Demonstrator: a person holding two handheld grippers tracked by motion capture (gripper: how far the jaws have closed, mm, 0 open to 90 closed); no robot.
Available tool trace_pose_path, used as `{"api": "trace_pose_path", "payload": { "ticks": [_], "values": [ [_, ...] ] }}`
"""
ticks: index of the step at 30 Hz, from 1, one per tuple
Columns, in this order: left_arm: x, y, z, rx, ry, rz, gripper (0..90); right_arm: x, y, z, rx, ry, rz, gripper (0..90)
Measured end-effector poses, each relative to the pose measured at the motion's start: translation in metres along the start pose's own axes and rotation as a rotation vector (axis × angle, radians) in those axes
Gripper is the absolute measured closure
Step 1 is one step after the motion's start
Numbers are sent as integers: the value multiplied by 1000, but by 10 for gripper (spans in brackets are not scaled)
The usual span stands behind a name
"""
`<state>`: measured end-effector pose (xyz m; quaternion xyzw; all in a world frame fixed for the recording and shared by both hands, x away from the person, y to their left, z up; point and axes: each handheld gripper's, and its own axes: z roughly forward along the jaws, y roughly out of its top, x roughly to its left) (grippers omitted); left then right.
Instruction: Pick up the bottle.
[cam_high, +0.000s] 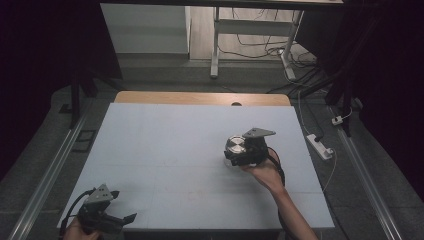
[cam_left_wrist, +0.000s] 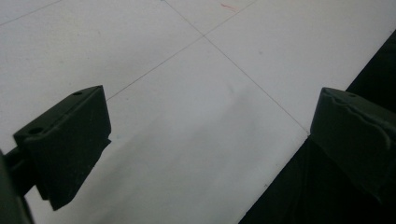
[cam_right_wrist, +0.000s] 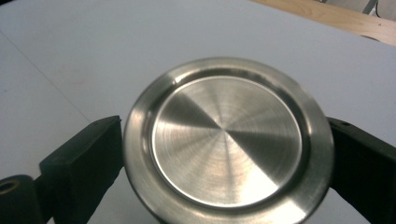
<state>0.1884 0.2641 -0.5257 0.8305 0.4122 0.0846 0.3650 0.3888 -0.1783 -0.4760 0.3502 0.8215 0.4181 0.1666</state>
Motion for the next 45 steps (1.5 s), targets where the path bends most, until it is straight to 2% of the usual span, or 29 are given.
{"api": "trace_pose_path", "payload": {
  "ticks": [14,16,32,34,37,45],
  "values": [
    [0,0,0,1,-3,3,0,-7,-15,6,26,30,1,126],
    [0,0,0,1,-1,1,0,-8,-16,6,21,41,10,128],
    [0,0,0,4,-1,6,0,-7,-22,9,5,36,7,126],
    [0,0,0,4,-1,6,0,-7,-22,9,8,32,-1,131],
    [0,0,0,3,1,7,0,-4,-21,7,9,11,-42,144],
    [0,0,-1,-10,-3,-3,0,-2,-18,6,16,-5,-65,149]
  ]
}}
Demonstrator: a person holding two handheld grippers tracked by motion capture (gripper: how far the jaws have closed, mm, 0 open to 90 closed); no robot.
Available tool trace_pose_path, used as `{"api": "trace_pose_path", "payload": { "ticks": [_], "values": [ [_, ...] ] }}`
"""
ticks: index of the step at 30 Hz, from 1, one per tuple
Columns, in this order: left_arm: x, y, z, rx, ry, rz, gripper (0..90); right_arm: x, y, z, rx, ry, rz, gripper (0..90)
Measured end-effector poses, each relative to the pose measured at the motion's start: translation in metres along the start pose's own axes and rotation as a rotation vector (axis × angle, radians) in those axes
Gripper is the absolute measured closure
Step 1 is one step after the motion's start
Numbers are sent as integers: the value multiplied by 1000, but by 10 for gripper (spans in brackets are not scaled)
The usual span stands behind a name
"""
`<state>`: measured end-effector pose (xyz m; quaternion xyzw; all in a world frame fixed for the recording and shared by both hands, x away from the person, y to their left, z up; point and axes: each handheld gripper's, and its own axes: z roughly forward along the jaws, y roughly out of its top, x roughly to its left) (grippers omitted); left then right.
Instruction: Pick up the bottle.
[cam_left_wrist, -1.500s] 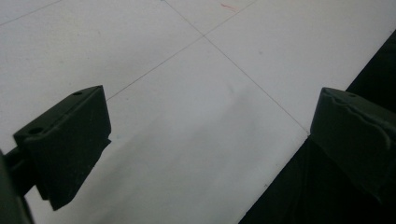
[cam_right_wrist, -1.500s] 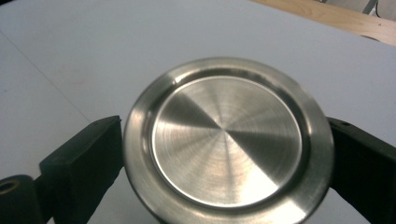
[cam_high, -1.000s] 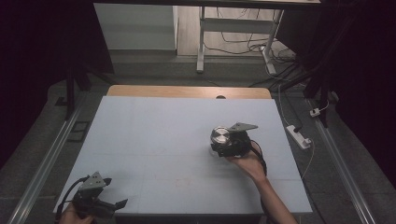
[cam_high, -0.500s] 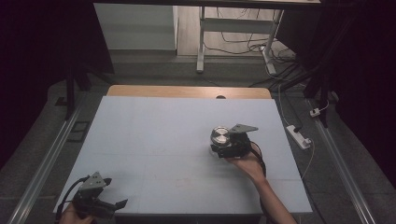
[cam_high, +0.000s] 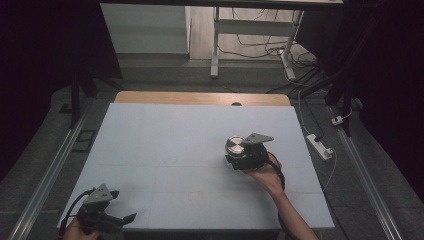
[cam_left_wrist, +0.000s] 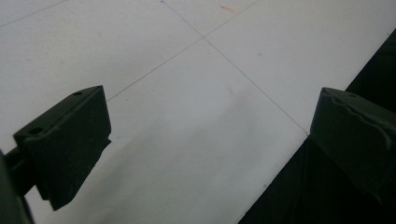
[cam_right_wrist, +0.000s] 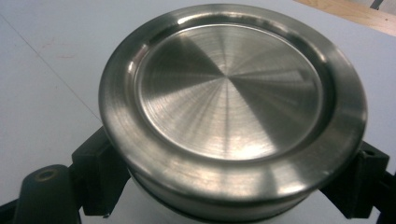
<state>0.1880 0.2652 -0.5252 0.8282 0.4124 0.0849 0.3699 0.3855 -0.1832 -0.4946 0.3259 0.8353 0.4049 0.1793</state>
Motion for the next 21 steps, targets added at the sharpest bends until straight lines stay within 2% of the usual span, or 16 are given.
{"api": "trace_pose_path", "payload": {
  "ticks": [13,18,21],
  "values": [
    [2,-1,-2,-18,-13,-10,0,4,8,-12,-30,18,-16,149],
    [2,-1,-2,-31,-17,-16,0,7,9,-14,-12,18,-34,149],
    [2,-1,-2,-35,-19,-15,0,9,10,-13,10,12,-65,149]
  ]
}}
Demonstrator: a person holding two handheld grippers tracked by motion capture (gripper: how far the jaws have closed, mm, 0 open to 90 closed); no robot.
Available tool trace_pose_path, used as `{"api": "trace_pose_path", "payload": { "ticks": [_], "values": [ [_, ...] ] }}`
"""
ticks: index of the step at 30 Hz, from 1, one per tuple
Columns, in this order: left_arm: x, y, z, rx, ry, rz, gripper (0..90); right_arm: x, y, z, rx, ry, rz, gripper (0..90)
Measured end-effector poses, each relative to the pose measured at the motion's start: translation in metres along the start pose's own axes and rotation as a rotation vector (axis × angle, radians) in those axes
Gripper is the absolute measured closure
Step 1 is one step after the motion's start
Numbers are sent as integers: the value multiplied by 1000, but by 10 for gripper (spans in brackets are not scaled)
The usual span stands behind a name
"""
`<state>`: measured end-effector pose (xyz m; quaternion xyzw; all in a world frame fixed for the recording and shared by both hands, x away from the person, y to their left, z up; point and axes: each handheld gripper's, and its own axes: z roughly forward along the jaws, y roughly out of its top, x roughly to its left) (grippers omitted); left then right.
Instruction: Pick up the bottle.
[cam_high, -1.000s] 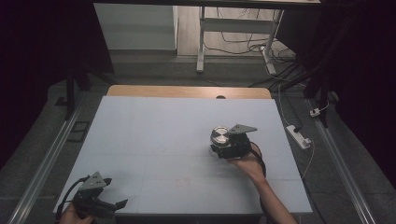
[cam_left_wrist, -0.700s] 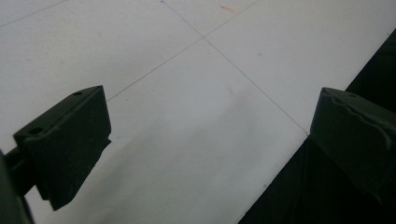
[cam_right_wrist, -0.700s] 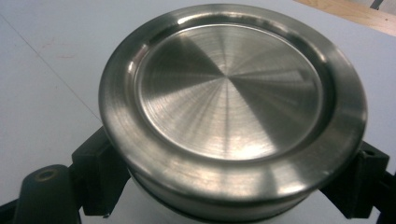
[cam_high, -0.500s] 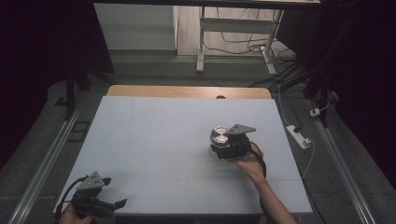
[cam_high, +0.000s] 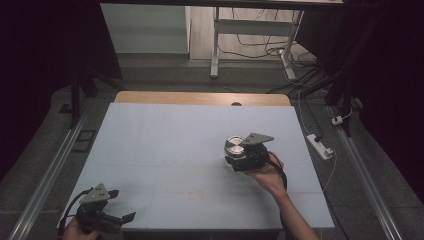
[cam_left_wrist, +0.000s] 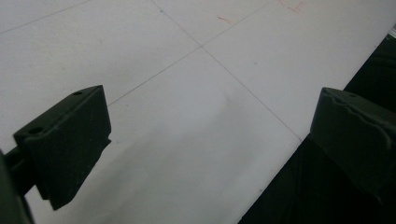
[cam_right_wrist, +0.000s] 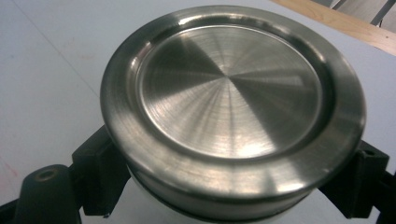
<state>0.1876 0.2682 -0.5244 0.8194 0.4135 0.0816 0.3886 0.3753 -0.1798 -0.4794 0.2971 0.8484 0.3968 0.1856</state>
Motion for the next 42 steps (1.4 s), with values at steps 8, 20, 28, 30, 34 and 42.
{"api": "trace_pose_path", "payload": {
  "ticks": [8,20,28,30,34,42],
  "values": [
    [0,0,0,-1,-7,4,0,19,4,6,86,-31,-144,149],
    [1,0,0,-2,-9,1,0,38,9,9,56,58,-114,151],
    [1,0,0,-3,-9,1,0,56,18,6,20,125,-102,151],
    [1,0,0,-6,-9,0,0,59,20,6,17,138,-90,151],
    [2,0,0,-11,-12,1,0,63,22,4,3,164,-80,151],
    [1,0,-1,-16,-7,4,0,72,27,0,-19,214,-71,151]
  ]
}}
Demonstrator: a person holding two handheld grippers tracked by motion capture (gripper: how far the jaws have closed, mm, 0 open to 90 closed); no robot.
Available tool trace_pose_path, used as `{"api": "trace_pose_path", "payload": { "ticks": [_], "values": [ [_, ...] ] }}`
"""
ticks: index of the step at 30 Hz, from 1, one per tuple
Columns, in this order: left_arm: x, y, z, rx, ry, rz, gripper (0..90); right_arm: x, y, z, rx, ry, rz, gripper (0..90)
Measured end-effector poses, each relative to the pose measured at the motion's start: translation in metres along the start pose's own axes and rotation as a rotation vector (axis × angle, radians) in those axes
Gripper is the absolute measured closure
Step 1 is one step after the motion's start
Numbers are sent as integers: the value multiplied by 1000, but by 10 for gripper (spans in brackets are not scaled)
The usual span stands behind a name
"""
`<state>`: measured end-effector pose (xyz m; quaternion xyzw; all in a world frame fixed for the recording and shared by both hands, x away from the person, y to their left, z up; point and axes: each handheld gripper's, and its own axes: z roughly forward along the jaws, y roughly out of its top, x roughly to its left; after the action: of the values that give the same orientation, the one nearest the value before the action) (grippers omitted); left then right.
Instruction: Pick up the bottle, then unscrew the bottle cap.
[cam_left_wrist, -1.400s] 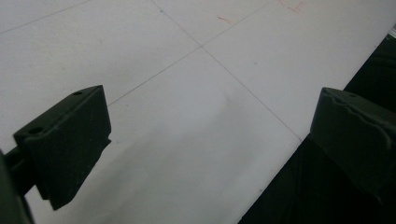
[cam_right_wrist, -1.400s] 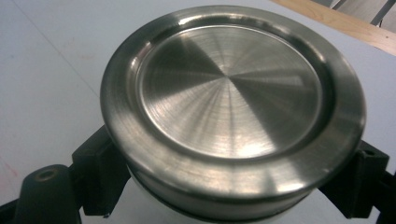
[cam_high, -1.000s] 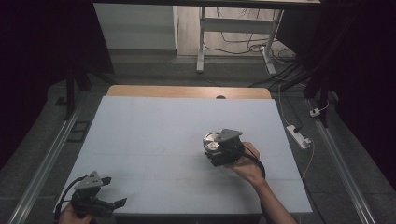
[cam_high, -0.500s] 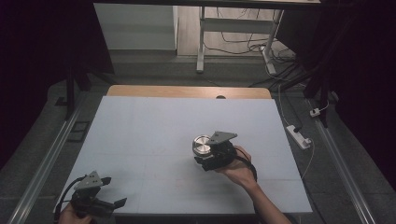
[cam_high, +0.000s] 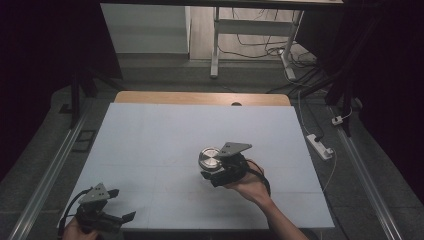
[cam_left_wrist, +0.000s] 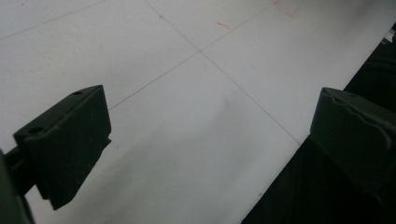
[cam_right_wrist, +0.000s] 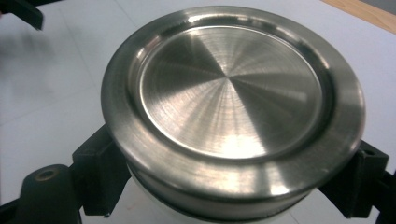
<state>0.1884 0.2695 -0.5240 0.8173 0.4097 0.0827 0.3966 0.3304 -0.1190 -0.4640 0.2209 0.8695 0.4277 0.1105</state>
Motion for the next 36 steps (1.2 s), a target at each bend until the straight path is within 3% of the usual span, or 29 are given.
{"api": "trace_pose_path", "payload": {
  "ticks": [7,16,20,27,36],
  "values": [
    [2,0,-3,-34,-19,-13,0,11,6,-2,-14,28,-21,151],
    [3,5,-5,-131,-88,-19,0,16,9,-3,-19,42,-25,151],
    [0,15,-7,-132,-85,22,0,17,10,-4,-24,48,-27,151],
    [-3,34,-6,-175,-77,97,0,18,12,-7,-34,57,-25,151],
    [-14,67,0,-175,-48,160,1,20,13,-6,-31,60,-24,151]
  ]
}}
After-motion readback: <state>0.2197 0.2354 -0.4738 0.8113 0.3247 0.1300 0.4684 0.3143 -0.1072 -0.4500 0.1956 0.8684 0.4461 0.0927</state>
